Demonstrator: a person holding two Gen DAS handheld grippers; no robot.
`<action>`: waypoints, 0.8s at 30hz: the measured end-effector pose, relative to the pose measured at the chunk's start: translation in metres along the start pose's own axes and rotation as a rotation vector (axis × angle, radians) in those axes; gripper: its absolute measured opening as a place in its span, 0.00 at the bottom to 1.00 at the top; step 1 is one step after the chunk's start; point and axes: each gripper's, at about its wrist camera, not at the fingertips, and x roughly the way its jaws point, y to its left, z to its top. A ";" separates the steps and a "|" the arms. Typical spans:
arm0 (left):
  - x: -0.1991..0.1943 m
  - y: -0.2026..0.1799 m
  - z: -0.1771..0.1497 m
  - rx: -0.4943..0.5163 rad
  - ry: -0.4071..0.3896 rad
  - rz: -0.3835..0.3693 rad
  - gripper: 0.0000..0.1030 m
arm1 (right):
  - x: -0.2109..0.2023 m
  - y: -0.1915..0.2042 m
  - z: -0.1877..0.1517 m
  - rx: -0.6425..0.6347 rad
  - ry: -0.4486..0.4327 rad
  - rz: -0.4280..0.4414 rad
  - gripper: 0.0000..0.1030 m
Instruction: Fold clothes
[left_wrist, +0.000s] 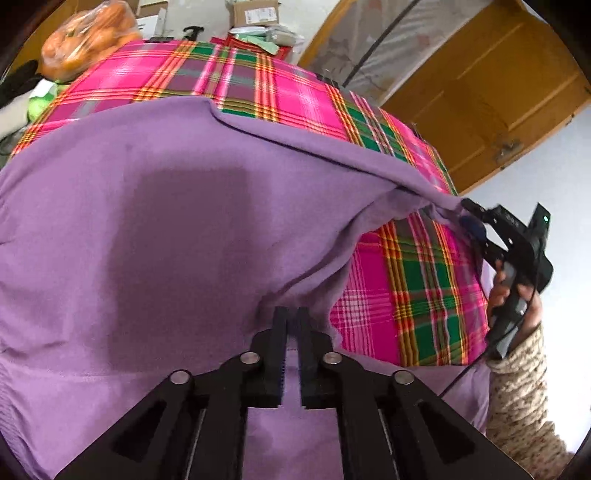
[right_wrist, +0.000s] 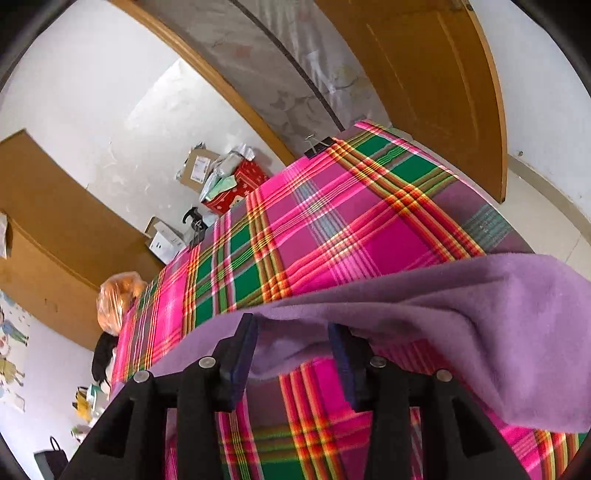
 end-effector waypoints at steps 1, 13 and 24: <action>0.002 0.000 0.001 -0.001 0.008 0.002 0.07 | 0.004 -0.001 0.003 -0.001 0.003 -0.012 0.40; 0.011 0.010 0.005 -0.035 0.030 0.016 0.11 | 0.029 0.001 0.018 -0.064 0.040 -0.050 0.43; 0.009 0.012 0.004 -0.036 0.023 0.006 0.11 | 0.050 0.002 0.054 -0.091 -0.034 -0.128 0.43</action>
